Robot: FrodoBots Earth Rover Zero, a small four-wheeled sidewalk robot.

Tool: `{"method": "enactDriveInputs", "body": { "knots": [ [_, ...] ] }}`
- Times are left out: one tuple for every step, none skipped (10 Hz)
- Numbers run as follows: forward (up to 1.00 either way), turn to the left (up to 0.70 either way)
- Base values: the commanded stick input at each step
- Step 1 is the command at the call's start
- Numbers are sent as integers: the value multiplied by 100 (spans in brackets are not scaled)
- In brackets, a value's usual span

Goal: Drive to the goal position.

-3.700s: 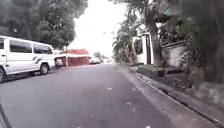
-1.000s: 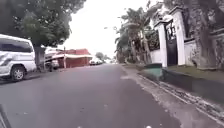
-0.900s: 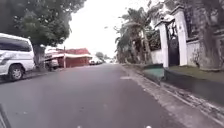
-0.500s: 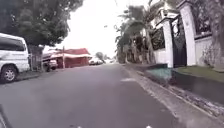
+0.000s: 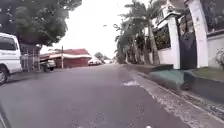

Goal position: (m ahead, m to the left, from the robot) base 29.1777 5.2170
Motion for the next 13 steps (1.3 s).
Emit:
{"method": "enactDriveInputs", "body": {
  "knots": [
    [100,0],
    [100,0],
    [100,0],
    [100,2],
    [100,8],
    [100,34],
    [100,21],
    [100,0],
    [100,0],
    [100,0],
    [100,0],
    [100,0],
    [100,0]
  ]
}}
